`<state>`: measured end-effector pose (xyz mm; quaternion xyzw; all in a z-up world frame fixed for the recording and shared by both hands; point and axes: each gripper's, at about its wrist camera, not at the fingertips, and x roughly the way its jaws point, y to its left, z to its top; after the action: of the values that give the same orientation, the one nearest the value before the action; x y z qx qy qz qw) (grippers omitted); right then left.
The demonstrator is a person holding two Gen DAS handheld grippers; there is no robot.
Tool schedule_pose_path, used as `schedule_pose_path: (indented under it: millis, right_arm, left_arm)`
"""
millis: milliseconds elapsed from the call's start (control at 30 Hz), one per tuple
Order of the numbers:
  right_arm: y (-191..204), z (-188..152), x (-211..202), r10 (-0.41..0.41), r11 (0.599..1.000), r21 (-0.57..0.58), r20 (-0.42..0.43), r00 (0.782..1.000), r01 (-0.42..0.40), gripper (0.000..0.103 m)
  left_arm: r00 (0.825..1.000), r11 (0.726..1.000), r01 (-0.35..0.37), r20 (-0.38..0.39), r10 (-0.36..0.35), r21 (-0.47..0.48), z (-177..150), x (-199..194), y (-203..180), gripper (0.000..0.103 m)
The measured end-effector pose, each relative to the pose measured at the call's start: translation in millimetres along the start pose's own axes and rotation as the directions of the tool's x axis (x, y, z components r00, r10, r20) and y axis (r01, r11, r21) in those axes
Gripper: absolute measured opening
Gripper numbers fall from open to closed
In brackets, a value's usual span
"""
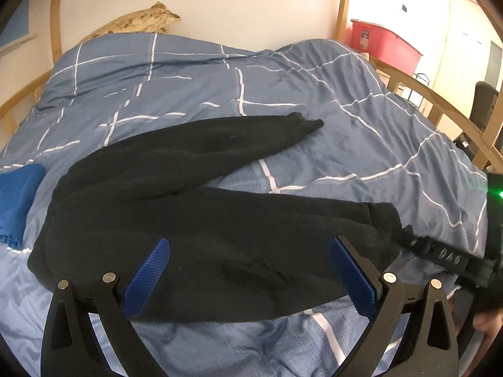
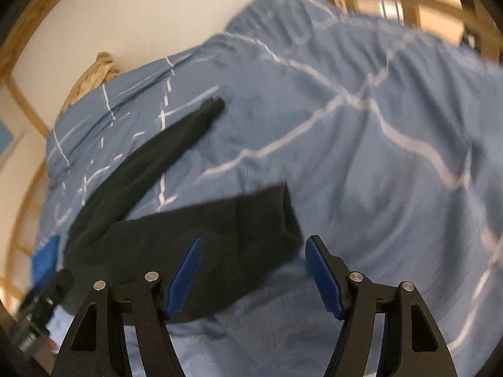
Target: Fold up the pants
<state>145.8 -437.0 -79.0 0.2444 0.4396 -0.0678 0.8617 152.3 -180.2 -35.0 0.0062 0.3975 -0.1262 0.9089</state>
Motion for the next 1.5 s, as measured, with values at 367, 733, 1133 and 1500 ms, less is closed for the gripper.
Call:
schedule_pose_path:
  millis: [367, 733, 1133, 1500]
  right_arm:
    - [2, -19, 19, 0.098, 0.995, 0.035, -0.012, 0.995, -0.098, 0.017]
    - [9, -43, -7, -0.065, 0.991, 0.125, 0.071, 0.995, 0.056, 0.048]
    - [97, -99, -51, 0.107, 0.987, 0.09, 0.241, 0.965, -0.132, 0.056]
    - [139, -135, -11, 0.136, 0.987, 0.057, 0.182, 0.974, -0.149, 0.056]
  left_arm:
    - [0.999, 0.999, -0.04, -0.027, 0.04, -0.017, -16, 7, 0, 0.103]
    - [0.997, 0.995, -0.071, -0.005, 0.071, -0.069, -31, -16, 45, 0.103]
    - [0.983, 0.97, -0.154, 0.073, 0.171, -0.188, -58, -84, 166, 0.097]
    - [0.983, 0.952, -0.178, 0.005, 0.185, -0.248, -80, -65, 224, 0.07]
